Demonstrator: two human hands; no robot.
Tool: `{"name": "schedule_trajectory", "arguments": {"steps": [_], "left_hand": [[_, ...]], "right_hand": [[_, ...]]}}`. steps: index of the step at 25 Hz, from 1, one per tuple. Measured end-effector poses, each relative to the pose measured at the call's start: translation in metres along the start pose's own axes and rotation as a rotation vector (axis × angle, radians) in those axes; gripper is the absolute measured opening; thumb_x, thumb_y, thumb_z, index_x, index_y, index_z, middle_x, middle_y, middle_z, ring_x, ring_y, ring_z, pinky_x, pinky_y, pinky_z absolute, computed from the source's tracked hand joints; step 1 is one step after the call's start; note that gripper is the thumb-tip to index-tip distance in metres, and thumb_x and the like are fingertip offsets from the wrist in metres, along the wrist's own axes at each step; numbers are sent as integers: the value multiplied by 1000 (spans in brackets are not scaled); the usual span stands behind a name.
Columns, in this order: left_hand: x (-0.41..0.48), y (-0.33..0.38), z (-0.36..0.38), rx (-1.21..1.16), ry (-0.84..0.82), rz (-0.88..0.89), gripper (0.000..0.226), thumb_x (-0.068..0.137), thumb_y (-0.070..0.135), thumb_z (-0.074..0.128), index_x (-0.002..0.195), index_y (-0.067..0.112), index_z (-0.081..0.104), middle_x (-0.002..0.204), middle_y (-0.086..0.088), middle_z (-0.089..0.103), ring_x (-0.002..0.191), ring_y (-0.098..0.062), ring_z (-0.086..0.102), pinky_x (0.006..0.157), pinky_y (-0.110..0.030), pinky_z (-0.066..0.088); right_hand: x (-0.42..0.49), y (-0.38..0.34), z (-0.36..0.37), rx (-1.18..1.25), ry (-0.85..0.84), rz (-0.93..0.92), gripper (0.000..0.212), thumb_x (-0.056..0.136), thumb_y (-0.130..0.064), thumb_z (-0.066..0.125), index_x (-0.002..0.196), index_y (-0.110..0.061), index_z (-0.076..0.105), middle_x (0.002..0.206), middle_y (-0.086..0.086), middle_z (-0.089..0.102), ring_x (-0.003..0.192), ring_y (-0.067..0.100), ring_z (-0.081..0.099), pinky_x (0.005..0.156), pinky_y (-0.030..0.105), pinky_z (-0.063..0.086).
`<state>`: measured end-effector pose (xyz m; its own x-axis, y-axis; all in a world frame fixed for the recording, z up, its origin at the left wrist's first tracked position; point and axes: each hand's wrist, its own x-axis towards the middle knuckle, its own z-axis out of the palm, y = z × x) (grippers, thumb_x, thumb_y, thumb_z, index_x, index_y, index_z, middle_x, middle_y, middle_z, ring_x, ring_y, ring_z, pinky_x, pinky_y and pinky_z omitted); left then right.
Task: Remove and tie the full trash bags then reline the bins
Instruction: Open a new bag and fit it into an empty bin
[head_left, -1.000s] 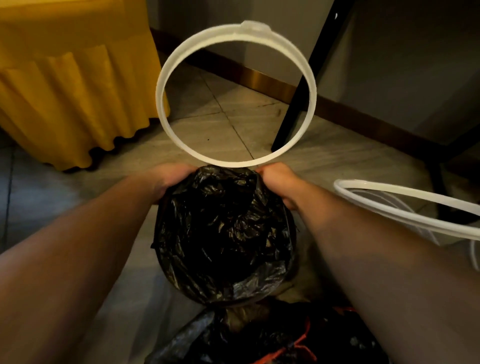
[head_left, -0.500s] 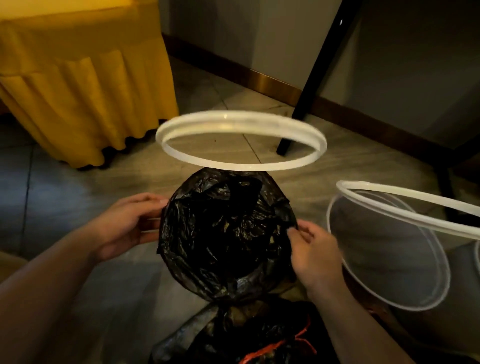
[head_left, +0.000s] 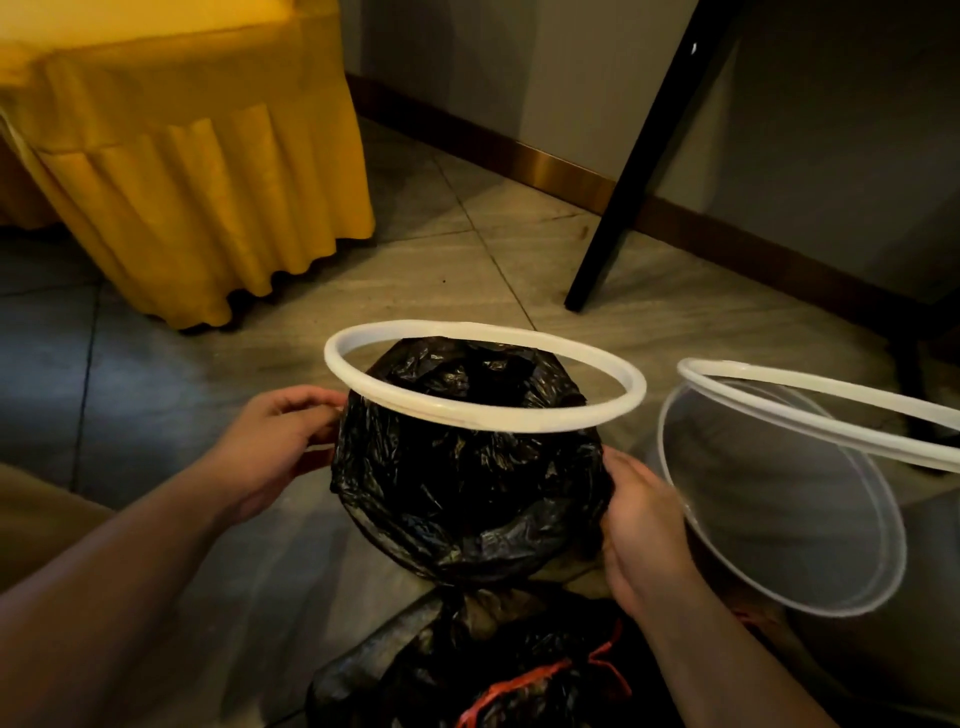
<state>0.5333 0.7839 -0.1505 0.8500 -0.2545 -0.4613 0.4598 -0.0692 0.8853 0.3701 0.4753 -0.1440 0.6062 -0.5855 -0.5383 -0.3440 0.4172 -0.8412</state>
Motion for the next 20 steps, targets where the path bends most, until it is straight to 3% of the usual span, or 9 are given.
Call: {"name": "schedule_trajectory", "arguments": {"steps": [4,6,9,12,15,17,20], "left_hand": [[-5,-10,6,8,-11,-20,29,104,7,57,94,18,82,98,-10,81,80,-16,78,61,-26,61],[-8,-14,6,15,39,-34,24,104,2,56,102,11,78,104,-13,80,82,-17,78,62,-26,61],[-14,-1,-2,-57,215,-45,17,106,15,57,112,12,72,115,-13,76,96,-22,76,73,-34,61],[-23,17,-5,-104,216,0,21,101,38,65,110,21,74,116,-6,75,103,-25,74,80,-40,60],[-37,20,14,-42,95,41,11,100,22,68,108,19,75,102,-3,80,89,-19,77,67,-34,62],[-42,16,23,18,75,58,16,100,9,66,108,19,74,95,0,80,84,-15,76,61,-30,61],[-40,12,25,41,75,97,21,100,6,65,103,23,78,93,3,80,85,-12,77,60,-27,61]], "right_hand": [[-10,14,-3,-15,44,10,23,104,-13,55,114,-18,75,101,5,81,93,21,78,68,31,62],[-16,21,-6,-33,18,72,22,104,-6,54,117,-12,71,98,10,81,85,22,79,60,28,60],[-21,22,-18,-62,4,33,21,105,-10,54,120,-12,69,101,8,81,94,23,78,75,32,61],[-21,16,-25,-74,12,-40,21,104,-15,57,121,-20,69,108,4,80,103,22,76,87,35,58],[-24,15,-19,-35,-65,34,23,105,-9,54,117,-20,70,106,3,81,98,21,78,79,31,60],[-25,15,-15,-39,-132,55,28,103,-3,53,116,-20,71,106,4,81,98,19,78,72,28,62],[-23,15,-11,-78,-127,-6,37,95,9,56,115,-19,72,105,5,81,95,20,78,69,25,61]]}}
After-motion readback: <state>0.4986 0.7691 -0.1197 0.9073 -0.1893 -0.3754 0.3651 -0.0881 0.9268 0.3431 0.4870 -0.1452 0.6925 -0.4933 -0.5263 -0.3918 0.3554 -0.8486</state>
